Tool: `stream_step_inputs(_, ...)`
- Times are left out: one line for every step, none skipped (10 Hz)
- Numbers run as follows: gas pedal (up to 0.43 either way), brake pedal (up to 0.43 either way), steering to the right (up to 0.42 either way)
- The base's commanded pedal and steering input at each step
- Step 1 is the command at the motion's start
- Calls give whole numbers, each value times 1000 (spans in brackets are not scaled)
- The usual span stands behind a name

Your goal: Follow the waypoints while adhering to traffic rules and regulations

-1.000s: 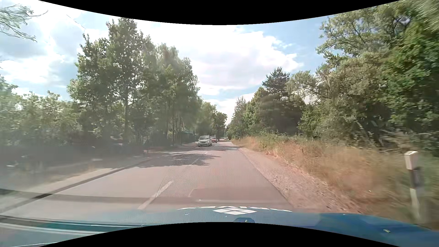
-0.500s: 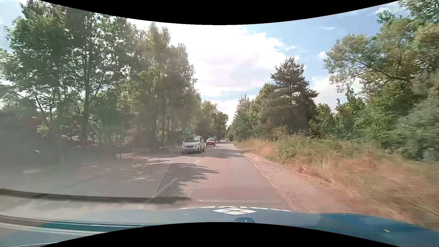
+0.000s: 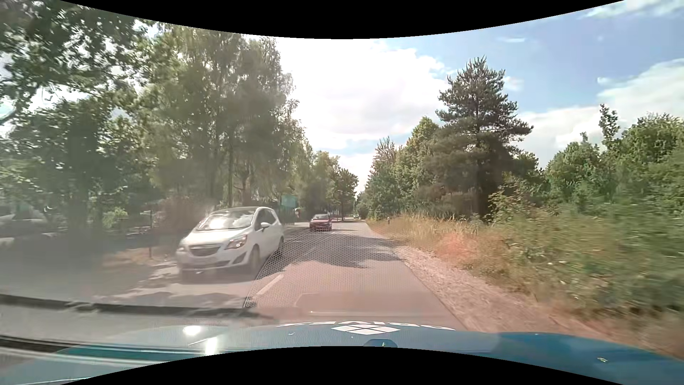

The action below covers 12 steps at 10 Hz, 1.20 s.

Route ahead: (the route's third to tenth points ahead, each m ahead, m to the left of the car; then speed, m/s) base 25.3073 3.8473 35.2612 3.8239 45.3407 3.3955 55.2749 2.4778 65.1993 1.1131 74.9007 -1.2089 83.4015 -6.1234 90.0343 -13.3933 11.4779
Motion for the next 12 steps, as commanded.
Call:
stream_step_inputs(177,0,-2)
stream_step_inputs(169,0,-2)
stream_step_inputs(169,0,-1)
stream_step_inputs(169,0,-1)
stream_step_inputs(169,0,-1)
stream_step_inputs(169,0,-3)
stream_step_inputs(169,0,-5)
stream_step_inputs(169,0,-5)
stream_step_inputs(169,0,-5)
stream_step_inputs(169,0,-5)
stream_step_inputs(169,0,-5)
stream_step_inputs(169,0,-5)
